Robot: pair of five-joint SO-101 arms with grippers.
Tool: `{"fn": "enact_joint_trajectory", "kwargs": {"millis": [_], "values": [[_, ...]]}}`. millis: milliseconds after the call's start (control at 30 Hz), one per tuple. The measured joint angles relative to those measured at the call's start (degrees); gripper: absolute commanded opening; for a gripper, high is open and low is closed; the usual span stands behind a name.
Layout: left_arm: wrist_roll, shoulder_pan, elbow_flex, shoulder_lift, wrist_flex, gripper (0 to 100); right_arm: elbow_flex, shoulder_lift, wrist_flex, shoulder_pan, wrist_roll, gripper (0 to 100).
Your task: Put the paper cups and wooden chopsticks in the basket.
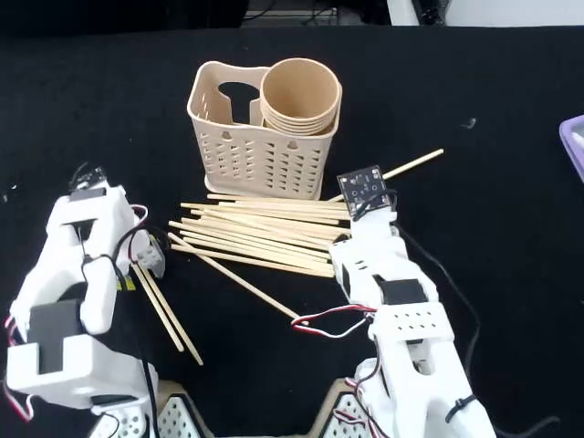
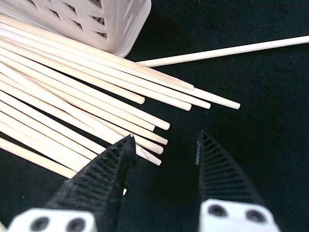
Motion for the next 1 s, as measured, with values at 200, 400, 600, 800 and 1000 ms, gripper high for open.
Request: {"fn": "enact_joint_trajectory", "kwargs": {"millis": [200,400,600,800,1000], "values": [[0.2,0.2,-2.3,2.3,0.0,3,0.0,0.0,0.0,0.0,0.0,20.8],[0.3,0.9,-3.9,0.5,3.6,3,0.0,0.0,0.0,0.0,0.0,20.8],[0.3,0.2,-2.2,-7.5,6.7,3,0.0,0.0,0.0,0.0,0.0,20.8],[0.3,0.3,-2.1,-21.1,7.6,3,0.0,0.0,0.0,0.0,0.0,20.8],[0.3,0.3,-2.1,-34.0,2.9,3,0.0,0.0,0.0,0.0,0.0,20.4]]}}
